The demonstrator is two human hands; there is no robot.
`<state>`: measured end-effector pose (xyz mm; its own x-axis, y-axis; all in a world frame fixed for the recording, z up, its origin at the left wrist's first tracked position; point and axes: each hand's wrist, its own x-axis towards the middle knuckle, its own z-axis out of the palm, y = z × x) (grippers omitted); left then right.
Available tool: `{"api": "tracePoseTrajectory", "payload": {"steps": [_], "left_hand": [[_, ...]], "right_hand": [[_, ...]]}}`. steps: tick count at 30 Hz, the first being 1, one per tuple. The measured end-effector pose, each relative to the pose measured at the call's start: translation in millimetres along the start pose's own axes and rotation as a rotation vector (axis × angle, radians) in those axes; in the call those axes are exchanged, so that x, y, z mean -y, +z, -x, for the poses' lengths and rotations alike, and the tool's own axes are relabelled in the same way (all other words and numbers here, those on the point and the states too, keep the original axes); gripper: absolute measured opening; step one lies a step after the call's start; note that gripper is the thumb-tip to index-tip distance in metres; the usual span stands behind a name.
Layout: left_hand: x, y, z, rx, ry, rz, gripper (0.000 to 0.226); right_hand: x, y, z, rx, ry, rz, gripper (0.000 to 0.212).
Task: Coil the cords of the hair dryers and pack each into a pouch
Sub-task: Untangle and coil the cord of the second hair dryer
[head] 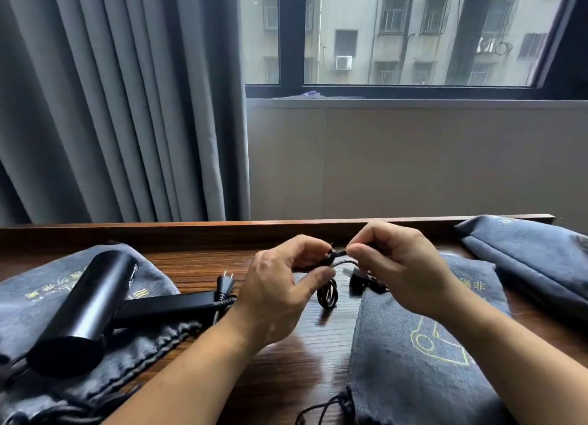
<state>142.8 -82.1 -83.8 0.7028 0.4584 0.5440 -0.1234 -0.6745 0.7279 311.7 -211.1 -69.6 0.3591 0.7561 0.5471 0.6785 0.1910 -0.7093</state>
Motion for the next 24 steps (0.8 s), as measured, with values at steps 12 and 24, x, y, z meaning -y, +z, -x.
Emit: {"api": "tracePoseTrajectory", "payload": {"steps": [12,24], "left_hand": [[-15,-2,2,-0.042,0.018,-0.054,0.02],[-11,0,-3,-0.013,0.054,-0.18,0.026]], "right_hand": [[5,-5,-1,0.006,-0.147,0.241,0.009],[3,13,6,-0.067,-0.11,0.199,0.032]]}}
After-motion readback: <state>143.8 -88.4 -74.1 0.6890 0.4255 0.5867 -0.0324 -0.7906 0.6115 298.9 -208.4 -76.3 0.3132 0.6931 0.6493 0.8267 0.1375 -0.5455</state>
